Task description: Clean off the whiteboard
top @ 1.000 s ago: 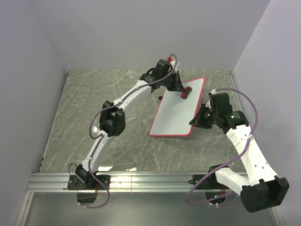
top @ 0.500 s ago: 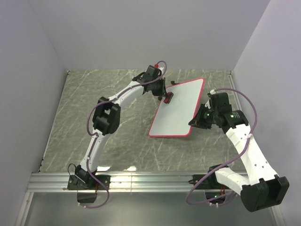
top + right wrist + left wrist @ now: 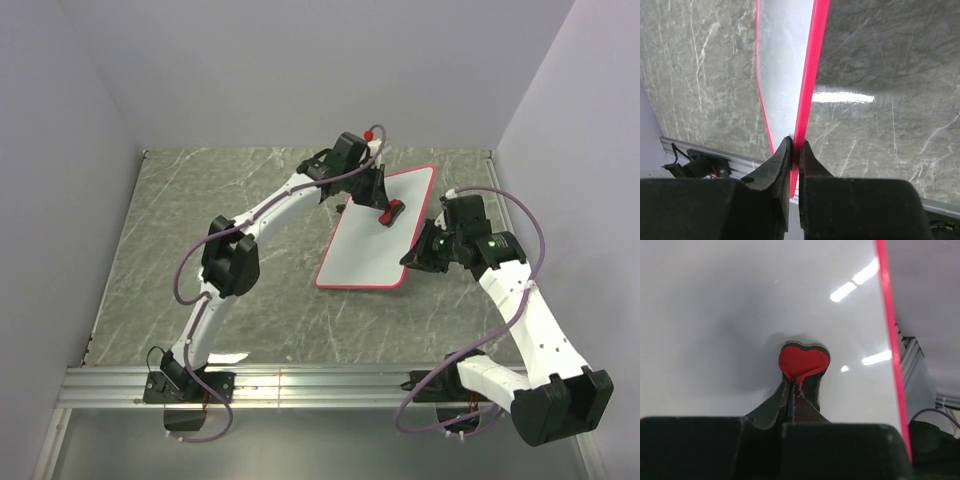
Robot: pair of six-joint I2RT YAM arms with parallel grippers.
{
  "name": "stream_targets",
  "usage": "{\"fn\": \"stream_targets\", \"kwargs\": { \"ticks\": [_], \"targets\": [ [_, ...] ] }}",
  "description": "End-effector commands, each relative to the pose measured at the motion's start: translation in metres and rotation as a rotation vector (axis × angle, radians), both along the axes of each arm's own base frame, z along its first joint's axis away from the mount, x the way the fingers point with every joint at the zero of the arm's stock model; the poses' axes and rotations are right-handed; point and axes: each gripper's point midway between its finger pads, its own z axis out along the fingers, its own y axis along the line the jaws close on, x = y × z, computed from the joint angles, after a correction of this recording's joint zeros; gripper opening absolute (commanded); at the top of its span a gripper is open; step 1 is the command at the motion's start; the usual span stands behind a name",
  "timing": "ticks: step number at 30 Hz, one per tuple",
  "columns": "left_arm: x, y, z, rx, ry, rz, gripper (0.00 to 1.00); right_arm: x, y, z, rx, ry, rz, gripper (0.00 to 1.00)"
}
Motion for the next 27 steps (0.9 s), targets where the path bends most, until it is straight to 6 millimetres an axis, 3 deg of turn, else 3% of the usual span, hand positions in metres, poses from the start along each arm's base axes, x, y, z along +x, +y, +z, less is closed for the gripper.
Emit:
{"fn": "stream_targets", "kwargs": {
  "ticks": [1,3,4,5,6,7,8,9,11,12,14,15,16,18,19,21,23,27],
  "targets": [
    [-0.039,-0.018,0.035,-0.075,0.009,-0.120,0.00,0.012,0.010,0.004,-0.010,-0.083,0.089,0.00],
    [-0.031,-0.010,0.034,-0.065,-0.002,-0.075,0.00,0.013,0.010,0.005,-0.008,-0.087,0.088,0.00],
    [-0.029,-0.004,0.051,-0.086,-0.026,-0.056,0.00,0.014,0.010,0.007,-0.008,-0.091,0.084,0.00],
    [-0.022,0.007,0.049,-0.081,-0.017,-0.024,0.00,0.015,0.011,0.008,-0.006,-0.096,0.087,0.00],
    [-0.020,0.015,0.069,-0.110,-0.034,0.000,0.00,0.016,0.011,0.009,-0.004,-0.099,0.082,0.00],
    [-0.016,0.024,0.074,-0.111,-0.035,0.019,0.00,0.018,0.011,0.014,-0.002,-0.110,0.078,0.00],
    [-0.006,0.039,0.077,-0.106,-0.036,0.057,0.00,0.019,0.011,0.017,0.001,-0.116,0.074,0.00],
    [-0.006,0.050,0.092,-0.114,-0.060,0.072,0.00,0.021,0.011,0.022,0.004,-0.131,0.072,0.00],
    [0.006,0.080,0.089,-0.076,-0.054,0.138,0.00,0.025,0.012,0.037,0.012,-0.168,0.070,0.00],
    [0.005,0.091,0.101,-0.078,-0.068,0.157,0.00,0.026,0.011,0.042,0.010,-0.176,0.064,0.00],
    [0.011,0.120,0.089,-0.033,-0.049,0.212,0.00,0.029,0.011,0.063,0.019,-0.222,0.055,0.00],
    [0.008,0.131,0.099,-0.034,-0.071,0.227,0.00,0.029,0.009,0.070,0.020,-0.235,0.045,0.00],
    [0.010,0.149,0.082,0.013,-0.047,0.267,0.00,0.033,0.007,0.085,0.021,-0.269,0.027,0.00],
    [0.006,0.172,0.082,0.042,-0.063,0.300,0.00,0.032,0.001,0.097,0.017,-0.283,0.001,0.00],
    [0.002,0.184,0.064,0.076,-0.026,0.314,0.00,0.036,-0.004,0.110,0.008,-0.316,-0.023,0.00],
    [0.001,0.210,0.056,0.103,-0.010,0.358,0.00,0.036,-0.010,0.123,0.001,-0.342,-0.053,0.00],
    [-0.004,0.235,0.031,0.150,0.040,0.400,0.00,0.039,-0.019,0.140,-0.003,-0.391,-0.092,0.00],
    [-0.017,0.261,0.003,0.198,0.090,0.433,0.00,0.051,-0.022,0.154,0.002,-0.433,-0.129,0.00]
  ]
}}
